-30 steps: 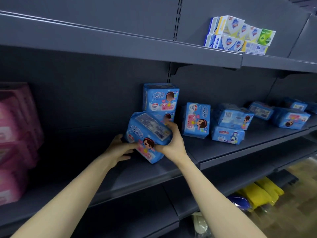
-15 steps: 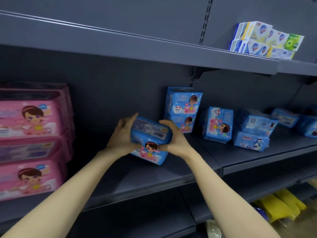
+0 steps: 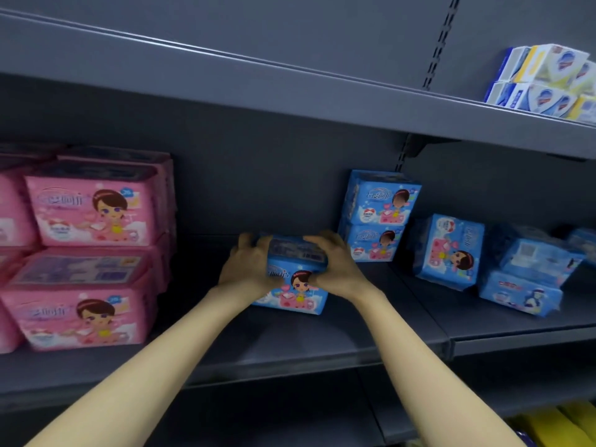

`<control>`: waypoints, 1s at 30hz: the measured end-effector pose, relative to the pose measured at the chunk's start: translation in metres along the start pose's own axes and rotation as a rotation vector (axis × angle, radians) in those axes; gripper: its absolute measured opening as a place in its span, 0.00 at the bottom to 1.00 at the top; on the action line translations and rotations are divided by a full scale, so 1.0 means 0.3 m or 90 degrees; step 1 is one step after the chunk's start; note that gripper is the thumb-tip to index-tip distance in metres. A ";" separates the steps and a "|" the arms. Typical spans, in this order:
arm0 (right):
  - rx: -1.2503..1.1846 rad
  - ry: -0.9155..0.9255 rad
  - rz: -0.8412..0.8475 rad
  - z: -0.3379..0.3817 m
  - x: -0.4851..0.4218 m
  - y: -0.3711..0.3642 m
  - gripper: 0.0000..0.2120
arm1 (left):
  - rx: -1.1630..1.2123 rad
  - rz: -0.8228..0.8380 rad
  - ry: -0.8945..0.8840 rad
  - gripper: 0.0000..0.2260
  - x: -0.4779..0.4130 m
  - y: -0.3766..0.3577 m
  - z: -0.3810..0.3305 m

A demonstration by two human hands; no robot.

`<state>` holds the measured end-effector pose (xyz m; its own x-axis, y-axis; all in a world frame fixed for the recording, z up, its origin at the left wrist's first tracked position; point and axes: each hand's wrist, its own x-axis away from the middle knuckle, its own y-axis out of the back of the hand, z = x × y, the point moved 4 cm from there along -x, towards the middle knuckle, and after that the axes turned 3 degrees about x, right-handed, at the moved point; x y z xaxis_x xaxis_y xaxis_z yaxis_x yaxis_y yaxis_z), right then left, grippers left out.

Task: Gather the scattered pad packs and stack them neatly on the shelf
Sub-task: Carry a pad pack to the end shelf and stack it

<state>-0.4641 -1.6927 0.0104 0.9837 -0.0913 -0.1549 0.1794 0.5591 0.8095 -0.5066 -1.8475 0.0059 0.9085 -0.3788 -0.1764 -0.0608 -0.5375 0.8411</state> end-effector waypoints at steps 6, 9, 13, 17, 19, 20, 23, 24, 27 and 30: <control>0.212 -0.063 0.007 0.032 -0.006 -0.054 0.31 | -0.107 0.000 0.004 0.32 -0.001 0.005 -0.039; 0.225 -0.063 -0.004 0.049 -0.009 -0.077 0.28 | -0.096 0.002 0.007 0.29 -0.008 -0.002 -0.039; 0.195 -0.023 -0.038 0.092 0.006 -0.043 0.25 | -0.072 -0.019 -0.012 0.25 -0.026 -0.012 -0.031; 0.137 -0.002 -0.066 0.121 -0.003 -0.036 0.23 | -0.067 -0.065 -0.024 0.25 -0.047 0.005 -0.006; 0.111 0.009 -0.076 0.134 -0.026 -0.042 0.23 | -0.084 -0.087 -0.037 0.25 -0.066 0.024 0.011; 0.103 0.018 -0.082 0.141 -0.043 -0.045 0.23 | -0.088 -0.095 -0.036 0.26 -0.080 0.034 0.022; 0.099 0.049 -0.101 0.164 -0.108 -0.053 0.23 | -0.095 -0.116 -0.024 0.26 -0.126 0.066 0.053; 0.102 0.056 -0.103 0.170 -0.131 -0.057 0.23 | -0.101 -0.122 -0.022 0.26 -0.141 0.077 0.062; 0.110 0.066 -0.092 0.180 -0.192 -0.073 0.24 | -0.113 -0.130 -0.019 0.25 -0.182 0.095 0.089; 0.117 0.075 -0.082 0.177 -0.233 -0.097 0.25 | -0.114 -0.127 -0.013 0.25 -0.211 0.090 0.123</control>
<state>-0.5374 -1.7464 0.0279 0.9463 -0.0490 -0.3194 0.3126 0.3894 0.8664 -0.5810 -1.8657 0.0209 0.8864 -0.2951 -0.3566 0.1942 -0.4623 0.8652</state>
